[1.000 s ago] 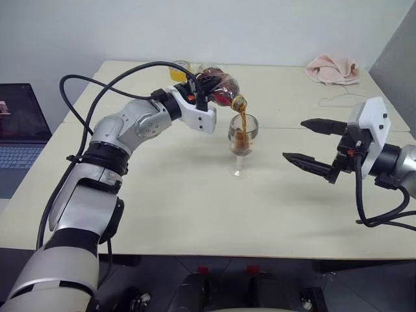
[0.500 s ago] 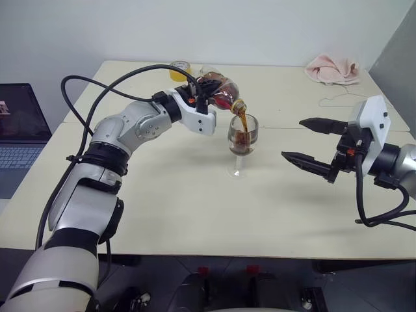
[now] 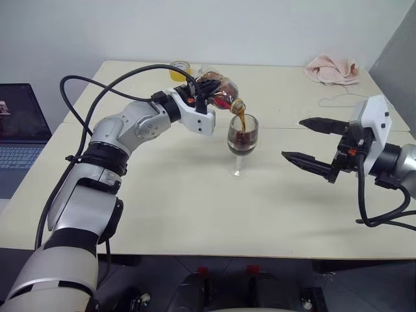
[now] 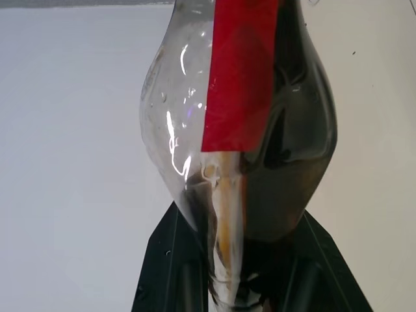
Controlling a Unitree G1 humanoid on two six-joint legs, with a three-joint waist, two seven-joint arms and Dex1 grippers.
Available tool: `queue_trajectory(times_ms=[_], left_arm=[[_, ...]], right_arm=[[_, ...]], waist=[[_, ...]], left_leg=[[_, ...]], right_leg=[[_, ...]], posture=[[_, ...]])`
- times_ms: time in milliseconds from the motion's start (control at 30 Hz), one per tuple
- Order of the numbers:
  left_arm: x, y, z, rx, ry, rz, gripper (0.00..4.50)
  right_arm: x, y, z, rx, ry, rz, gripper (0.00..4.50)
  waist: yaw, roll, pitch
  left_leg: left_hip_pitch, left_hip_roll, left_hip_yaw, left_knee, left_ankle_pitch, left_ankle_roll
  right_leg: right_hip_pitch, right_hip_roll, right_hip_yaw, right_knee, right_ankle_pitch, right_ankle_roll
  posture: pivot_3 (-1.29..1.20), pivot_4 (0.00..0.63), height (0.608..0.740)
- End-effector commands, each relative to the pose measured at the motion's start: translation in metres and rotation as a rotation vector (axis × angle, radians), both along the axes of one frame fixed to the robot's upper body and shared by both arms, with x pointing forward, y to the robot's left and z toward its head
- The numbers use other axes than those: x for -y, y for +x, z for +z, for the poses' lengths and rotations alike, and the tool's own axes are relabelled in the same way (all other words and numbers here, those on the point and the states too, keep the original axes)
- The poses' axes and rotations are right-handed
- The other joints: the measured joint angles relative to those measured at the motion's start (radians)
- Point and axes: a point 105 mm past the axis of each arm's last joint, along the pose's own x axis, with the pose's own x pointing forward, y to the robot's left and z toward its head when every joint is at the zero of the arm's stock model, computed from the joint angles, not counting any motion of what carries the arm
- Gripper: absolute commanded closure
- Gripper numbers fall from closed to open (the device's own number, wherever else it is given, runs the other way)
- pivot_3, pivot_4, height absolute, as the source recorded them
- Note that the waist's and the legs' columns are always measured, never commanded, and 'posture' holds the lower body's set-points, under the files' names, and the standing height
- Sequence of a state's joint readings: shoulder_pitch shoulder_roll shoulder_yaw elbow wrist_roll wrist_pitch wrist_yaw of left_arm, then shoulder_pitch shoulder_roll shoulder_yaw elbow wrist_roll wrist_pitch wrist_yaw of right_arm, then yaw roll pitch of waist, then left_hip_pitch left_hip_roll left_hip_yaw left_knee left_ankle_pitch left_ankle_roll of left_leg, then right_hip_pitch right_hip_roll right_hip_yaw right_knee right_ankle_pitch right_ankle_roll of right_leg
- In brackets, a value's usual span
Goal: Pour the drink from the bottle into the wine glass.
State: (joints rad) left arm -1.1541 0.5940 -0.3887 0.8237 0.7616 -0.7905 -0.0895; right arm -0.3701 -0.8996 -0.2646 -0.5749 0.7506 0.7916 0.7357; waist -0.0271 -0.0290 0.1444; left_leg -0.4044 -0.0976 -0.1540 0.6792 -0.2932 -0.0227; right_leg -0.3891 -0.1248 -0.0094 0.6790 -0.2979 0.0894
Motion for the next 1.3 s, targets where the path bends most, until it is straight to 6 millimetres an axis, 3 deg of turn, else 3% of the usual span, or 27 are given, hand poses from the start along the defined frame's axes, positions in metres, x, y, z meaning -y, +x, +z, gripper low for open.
queue_trajectory(times_ms=[33,200,467,633,733,867,1033,1200,1300], left_arm=[[0.001,-0.003,0.024,0.065,-0.021,-0.012,3.82],[0.001,-0.003,0.024,0.053,-0.048,-0.012,3.82],[0.004,-0.005,0.033,-0.08,-0.263,-0.058,3.84],[0.002,-0.006,0.031,-0.25,-0.462,-0.103,3.86],[-0.008,-0.003,0.032,-0.377,-0.667,-0.113,3.86],[-0.061,0.013,0.007,-0.607,-1.132,-0.024,3.86],[-0.127,0.016,-0.028,-0.617,-1.501,0.141,3.86],[-0.166,0.009,-0.062,-0.561,-1.626,0.291,3.86],[-0.176,0.006,-0.079,-0.544,-1.64,0.351,3.86]], right_arm=[[0.001,-0.005,0.013,0.062,0.008,-0.001,0.0],[0.002,-0.004,0.011,0.057,0.001,-0.008,0.0],[0.002,-0.003,0.009,0.048,-0.008,-0.008,0.0],[0.002,-0.003,0.008,0.043,-0.013,-0.002,0.0],[0.002,-0.003,0.008,0.042,-0.015,0.001,0.0],[-0.002,-0.004,0.008,0.044,-0.008,0.021,0.0],[-0.004,-0.005,0.01,0.043,-0.008,0.039,0.0],[-0.005,-0.003,0.011,0.041,-0.019,0.059,0.0],[-0.008,-0.001,0.012,0.038,-0.02,0.076,0.0]], waist=[[0.0,0.0,0.0],[0.0,0.0,0.0],[-0.001,0.0,0.0],[-0.004,0.0,0.0],[-0.005,0.0,0.0],[-0.007,0.0,0.0],[-0.015,0.0,0.0],[-0.004,0.0,0.0],[0.003,0.0,-0.001]], left_leg=[[0.0,0.0,0.0,0.0,0.0,0.0],[0.0,0.0,0.0,0.0,0.0,0.0],[0.0,0.0,0.0,0.001,0.0,0.0],[0.0,0.0,0.0,0.0,0.0,0.0],[0.0,0.0,-0.001,0.001,0.0,0.0],[0.0,0.0,-0.002,0.001,0.0,0.0],[0.001,0.001,-0.002,0.0,0.0,0.0],[0.001,0.001,-0.002,0.001,0.0,0.0],[0.001,-0.001,-0.002,0.001,0.0,0.0]], right_leg=[[0.0,0.0,0.0,0.0,0.0,0.0],[0.0,0.0,0.0,0.0,0.0,0.0],[0.0,0.0,0.0,0.0,0.0,0.0],[0.0,0.0,0.0,0.0,0.0,0.0],[0.0,0.0,-0.001,0.0,0.0,0.0],[0.0,0.0,-0.001,0.0,0.0,0.0],[0.0,0.0,-0.001,0.001,0.0,0.0],[0.0,0.0,-0.001,0.0,0.0,0.0],[0.0,-0.002,-0.001,-0.001,0.0,0.0]], posture=[[0.0,0.15,0.74],[0.0,0.15,0.74],[0.0,0.15,0.74],[0.0,0.15,0.74],[0.0,0.15,0.74],[0.0,0.15,0.74],[0.0,0.15,0.74],[0.0,0.15,0.74],[0.0,0.15,0.74]])
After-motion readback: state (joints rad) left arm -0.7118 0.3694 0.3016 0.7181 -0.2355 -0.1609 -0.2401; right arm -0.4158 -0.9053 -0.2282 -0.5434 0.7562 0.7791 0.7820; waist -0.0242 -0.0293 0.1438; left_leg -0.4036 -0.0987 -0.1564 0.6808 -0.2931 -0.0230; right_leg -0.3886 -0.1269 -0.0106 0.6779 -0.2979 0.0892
